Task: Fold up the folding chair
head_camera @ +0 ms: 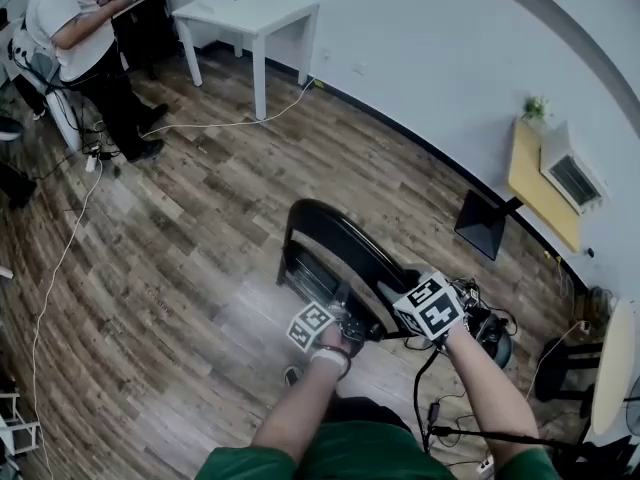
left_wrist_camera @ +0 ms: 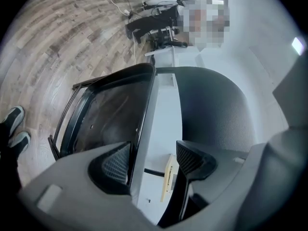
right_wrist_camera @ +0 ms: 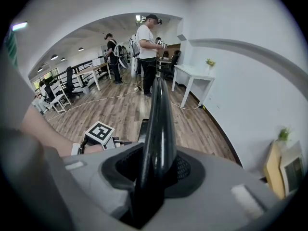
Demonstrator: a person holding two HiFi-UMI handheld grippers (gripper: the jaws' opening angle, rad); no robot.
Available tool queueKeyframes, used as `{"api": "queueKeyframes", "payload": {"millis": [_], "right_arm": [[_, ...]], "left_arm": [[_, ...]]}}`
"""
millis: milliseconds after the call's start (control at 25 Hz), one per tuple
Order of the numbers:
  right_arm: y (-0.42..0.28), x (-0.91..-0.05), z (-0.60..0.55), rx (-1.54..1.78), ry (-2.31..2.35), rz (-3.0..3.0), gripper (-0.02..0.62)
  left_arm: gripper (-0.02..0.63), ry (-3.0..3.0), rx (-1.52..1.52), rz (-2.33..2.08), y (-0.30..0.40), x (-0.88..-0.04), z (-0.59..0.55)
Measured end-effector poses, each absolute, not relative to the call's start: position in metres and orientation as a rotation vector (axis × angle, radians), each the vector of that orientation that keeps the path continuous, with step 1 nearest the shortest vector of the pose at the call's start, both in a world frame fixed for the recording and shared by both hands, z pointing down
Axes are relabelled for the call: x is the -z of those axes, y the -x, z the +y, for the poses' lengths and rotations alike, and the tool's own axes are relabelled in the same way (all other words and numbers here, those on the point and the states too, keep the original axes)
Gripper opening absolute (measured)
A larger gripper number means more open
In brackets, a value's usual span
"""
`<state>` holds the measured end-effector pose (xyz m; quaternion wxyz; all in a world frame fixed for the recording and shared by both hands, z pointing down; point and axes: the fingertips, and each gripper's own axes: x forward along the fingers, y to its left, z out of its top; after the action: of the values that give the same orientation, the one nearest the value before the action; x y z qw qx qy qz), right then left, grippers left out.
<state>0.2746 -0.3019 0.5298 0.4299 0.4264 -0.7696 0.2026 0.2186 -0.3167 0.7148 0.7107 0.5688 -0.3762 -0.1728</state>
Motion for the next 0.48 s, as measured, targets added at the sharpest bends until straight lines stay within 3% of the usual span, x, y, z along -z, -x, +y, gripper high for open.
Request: {"api": "queueKeyframes", "payload": {"millis": [200, 480], "right_arm": [[-0.272, -0.531, -0.301, -0.493, -1.077, -1.910, 0.123], [-0.277, -0.527, -0.301, -0.455, -1.090, -1.892, 0.135]], "left_arm": [[0.325, -1.451, 0.220, -0.757, -0.220, -0.705, -0.310], [0.328, -1.559, 0.154, -0.756, -0.152, -0.684, -0.309]]}}
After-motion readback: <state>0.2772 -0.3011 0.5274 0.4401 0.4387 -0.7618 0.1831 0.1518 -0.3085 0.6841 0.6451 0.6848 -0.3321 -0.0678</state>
